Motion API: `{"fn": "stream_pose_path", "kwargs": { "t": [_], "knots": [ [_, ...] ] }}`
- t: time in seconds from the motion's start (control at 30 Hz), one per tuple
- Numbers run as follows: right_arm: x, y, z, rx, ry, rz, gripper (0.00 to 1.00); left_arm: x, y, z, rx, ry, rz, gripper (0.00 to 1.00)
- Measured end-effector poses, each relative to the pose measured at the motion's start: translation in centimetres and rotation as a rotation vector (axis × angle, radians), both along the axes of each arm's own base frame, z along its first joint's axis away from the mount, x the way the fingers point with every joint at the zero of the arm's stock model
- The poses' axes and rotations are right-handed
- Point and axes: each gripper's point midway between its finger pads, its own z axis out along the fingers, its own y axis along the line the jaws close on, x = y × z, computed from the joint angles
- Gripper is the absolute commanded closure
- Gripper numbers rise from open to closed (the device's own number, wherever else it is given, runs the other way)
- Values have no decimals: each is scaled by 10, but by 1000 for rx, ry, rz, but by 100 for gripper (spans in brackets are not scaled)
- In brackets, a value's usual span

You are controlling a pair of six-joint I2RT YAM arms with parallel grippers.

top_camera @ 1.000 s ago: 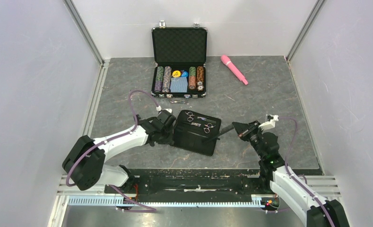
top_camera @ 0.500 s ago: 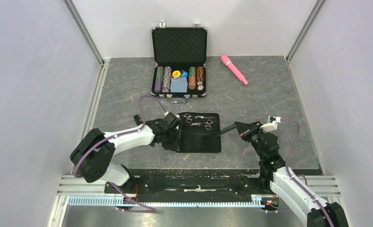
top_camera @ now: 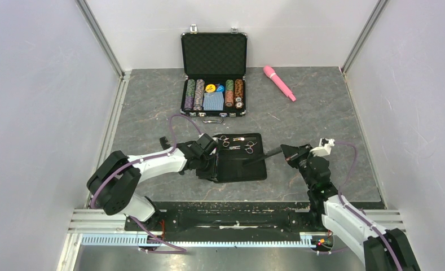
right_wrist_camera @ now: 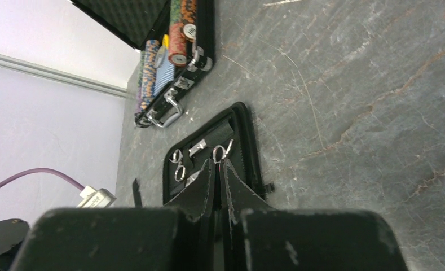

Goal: Sort the hair-cutting tools

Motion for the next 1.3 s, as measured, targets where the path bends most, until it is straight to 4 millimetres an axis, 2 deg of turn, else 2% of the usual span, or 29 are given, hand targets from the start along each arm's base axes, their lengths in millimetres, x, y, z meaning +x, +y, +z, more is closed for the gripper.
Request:
{"fn": "stream_pose_path", "kwargs": {
  "t": [0.17,0.6,0.8,1.3],
  "knots": [
    [0,3,-13,-12,44,14,100,0,0,0,0,0,0,64],
    [1,6,-12,2,40,29,99,0,-2,0,-4,7,-3,65],
    [4,10,-18,13,56,37,99,-1,-3,0,-8,13,-6,65],
    [7,12,-22,5,61,45,90,-1,-3,0,-8,14,-6,65]
  ]
}}
